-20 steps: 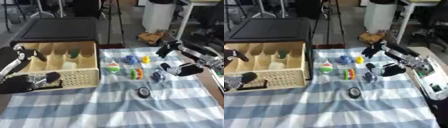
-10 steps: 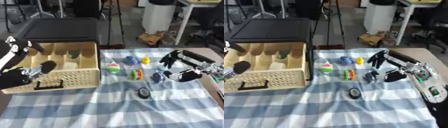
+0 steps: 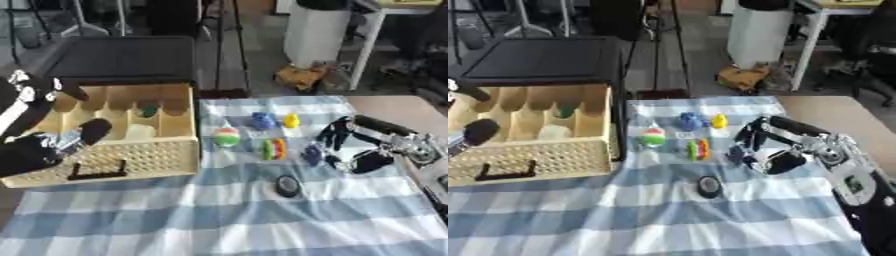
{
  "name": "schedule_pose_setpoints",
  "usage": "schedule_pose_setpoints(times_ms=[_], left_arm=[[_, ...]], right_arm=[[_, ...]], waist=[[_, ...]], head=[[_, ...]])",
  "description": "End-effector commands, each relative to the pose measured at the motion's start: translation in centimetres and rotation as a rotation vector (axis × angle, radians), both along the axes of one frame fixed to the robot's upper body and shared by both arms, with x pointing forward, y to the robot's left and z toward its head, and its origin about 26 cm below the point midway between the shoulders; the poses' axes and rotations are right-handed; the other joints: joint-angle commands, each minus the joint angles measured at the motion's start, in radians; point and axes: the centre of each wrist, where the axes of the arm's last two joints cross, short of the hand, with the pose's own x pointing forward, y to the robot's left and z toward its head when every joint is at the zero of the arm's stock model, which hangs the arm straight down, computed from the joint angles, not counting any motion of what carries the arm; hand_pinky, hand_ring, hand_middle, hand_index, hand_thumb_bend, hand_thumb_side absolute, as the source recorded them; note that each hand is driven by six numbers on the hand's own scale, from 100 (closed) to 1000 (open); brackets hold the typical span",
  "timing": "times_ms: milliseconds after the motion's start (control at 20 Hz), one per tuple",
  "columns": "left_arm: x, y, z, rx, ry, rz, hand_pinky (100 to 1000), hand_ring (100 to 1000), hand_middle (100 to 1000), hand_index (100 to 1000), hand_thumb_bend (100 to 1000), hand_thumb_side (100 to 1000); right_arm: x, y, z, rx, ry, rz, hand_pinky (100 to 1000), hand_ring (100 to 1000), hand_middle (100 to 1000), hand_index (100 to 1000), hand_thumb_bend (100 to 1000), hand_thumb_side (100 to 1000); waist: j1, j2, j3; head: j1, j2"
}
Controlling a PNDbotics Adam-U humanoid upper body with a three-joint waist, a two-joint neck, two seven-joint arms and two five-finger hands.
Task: Pick up objects from table and place into drawer.
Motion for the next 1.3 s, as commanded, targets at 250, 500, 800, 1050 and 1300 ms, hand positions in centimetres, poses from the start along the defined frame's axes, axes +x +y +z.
schedule_pose_setpoints(times_ms=[250,500,800,1050,1300], left_arm=[[-0.3,-0.1,1.0,-0.005,-0.032,-0.013,100,100,100,700,712,1000],[-0.3,-0.2,0.9,-0.004,-0.028,-0.018,100,100,100,702,709,1000],[-0.3,-0.3,0.9,0.001,-0.022,-0.023,100,100,100,702,709,1000],[-0.3,-0.4,0.9,-0.002,-0.023,-0.027,100,100,100,702,709,1000],[-0.2,-0.5,1.0,-0.004,-0.026,-0.032,100,100,100,702,709,1000]], right_arm=[[0.9,0.7,0.2,-0.05,0.049,0.044,676,582,587,788,251,100],[1.3,1.7,-0.5,-0.072,0.096,0.084,682,589,593,789,250,100],[2.1,2.4,-1.4,-0.117,0.147,0.115,743,690,686,794,252,100],[2.8,2.9,-2.0,-0.145,0.155,0.121,756,709,704,795,253,100],[3.5,3.6,-2.2,-0.167,0.151,0.133,761,714,712,798,257,100]], waist=[[0.006,-0.012,0.003],[0.008,-0.011,0.003],[0.012,-0.01,0.007],[0.016,-0.007,0.011],[0.021,-0.003,0.02]], head=[[-0.004,-0.001],[-0.007,0.001],[-0.011,0.001],[-0.014,-0.001],[-0.019,-0.003]])
